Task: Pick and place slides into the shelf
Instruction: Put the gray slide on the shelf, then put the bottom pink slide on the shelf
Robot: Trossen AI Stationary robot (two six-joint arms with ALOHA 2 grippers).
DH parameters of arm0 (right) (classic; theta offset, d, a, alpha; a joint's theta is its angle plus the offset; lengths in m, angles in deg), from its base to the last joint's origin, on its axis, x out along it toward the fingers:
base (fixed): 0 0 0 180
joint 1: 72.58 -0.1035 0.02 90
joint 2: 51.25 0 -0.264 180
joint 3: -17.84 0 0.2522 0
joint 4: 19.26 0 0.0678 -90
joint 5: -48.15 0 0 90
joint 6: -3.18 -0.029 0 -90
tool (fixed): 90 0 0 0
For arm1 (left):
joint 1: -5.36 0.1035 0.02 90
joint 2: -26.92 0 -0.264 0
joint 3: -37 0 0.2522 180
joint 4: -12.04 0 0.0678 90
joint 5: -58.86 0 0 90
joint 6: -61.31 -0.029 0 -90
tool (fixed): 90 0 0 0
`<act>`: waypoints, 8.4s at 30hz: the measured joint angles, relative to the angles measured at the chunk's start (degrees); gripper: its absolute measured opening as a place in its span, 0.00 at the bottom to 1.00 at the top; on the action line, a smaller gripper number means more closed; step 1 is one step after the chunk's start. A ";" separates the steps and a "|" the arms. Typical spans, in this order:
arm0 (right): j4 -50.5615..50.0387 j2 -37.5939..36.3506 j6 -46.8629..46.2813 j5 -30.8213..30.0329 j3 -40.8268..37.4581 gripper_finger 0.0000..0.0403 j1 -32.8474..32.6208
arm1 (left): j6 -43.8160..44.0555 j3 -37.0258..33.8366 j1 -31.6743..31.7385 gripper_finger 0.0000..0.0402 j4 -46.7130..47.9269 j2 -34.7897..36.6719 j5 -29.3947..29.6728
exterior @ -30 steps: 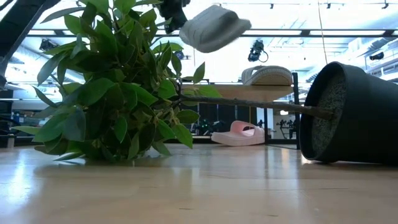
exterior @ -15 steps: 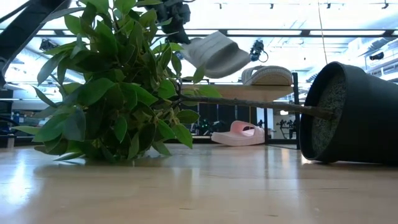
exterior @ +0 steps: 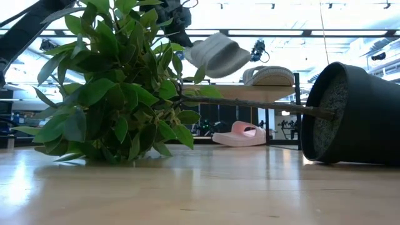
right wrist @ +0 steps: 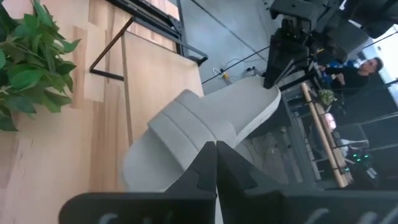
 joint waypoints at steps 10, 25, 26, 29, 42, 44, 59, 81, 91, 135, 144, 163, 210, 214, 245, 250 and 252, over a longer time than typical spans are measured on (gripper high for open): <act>0.29 0.00 1.04 4.24 0.00 0.01 6.58 | -4.08 -0.02 0.36 0.02 -0.14 -3.50 -0.69; 5.84 0.00 6.17 12.77 0.00 0.02 15.36 | -8.91 -0.02 1.30 0.02 -2.55 -3.67 -0.71; 6.03 0.00 6.46 12.94 0.00 0.02 15.73 | -9.13 -0.02 1.30 0.02 -2.58 -3.67 -0.71; 7.11 0.00 7.10 13.91 0.00 0.02 16.58 | -9.22 -0.02 1.22 0.02 -2.68 -3.69 -0.71; 7.55 0.00 7.63 15.18 0.00 0.02 17.91 | -9.09 0.00 1.15 0.03 -2.81 -8.76 -0.31; 7.53 0.00 7.61 15.18 0.00 0.02 17.91 | -9.09 0.00 1.15 0.02 -2.97 -9.62 -0.23; 7.48 0.00 7.08 15.21 0.00 0.03 17.89 | -5.81 -0.02 -0.04 0.08 -10.24 -10.69 0.43; 7.48 0.00 6.81 17.52 0.00 0.03 17.89 | -2.51 -0.02 -1.47 0.25 -17.57 -10.69 2.88; 4.25 -0.19 4.20 17.06 0.00 0.03 18.72 | -3.18 -0.02 -0.97 0.33 -9.63 -10.59 6.20; -15.21 -18.82 -36.33 2.97 -16.78 0.03 -1.60 | 7.57 -8.97 -34.22 0.02 -2.81 8.97 24.81; -15.29 -18.71 -45.93 0.20 -20.06 0.03 -8.56 | 14.41 -41.13 -38.46 0.02 -26.12 24.27 34.25; -15.75 -19.23 -52.70 -0.70 -20.06 0.03 -7.87 | 12.36 -62.29 -39.06 0.09 -50.88 38.51 36.93; -2.79 -18.31 -19.92 34.05 -20.02 0.03 51.22 | -1.19 -62.31 -21.75 0.07 -57.27 31.52 25.04; -4.30 -19.15 -20.27 34.03 -20.02 0.03 51.22 | -1.67 -62.31 -20.49 0.04 -57.37 31.52 24.74; -36.21 -22.27 -49.31 55.07 -20.02 0.03 29.24 | -1.20 -62.29 -20.14 0.05 -56.94 31.52 23.68; -36.17 -22.71 -57.57 55.21 -20.11 0.03 21.14 | -1.33 -62.29 -20.44 0.07 -56.91 31.52 23.62; -35.97 -22.87 -61.29 55.26 -21.65 0.03 18.28 | -1.33 -62.29 -20.42 0.07 -56.93 31.52 23.64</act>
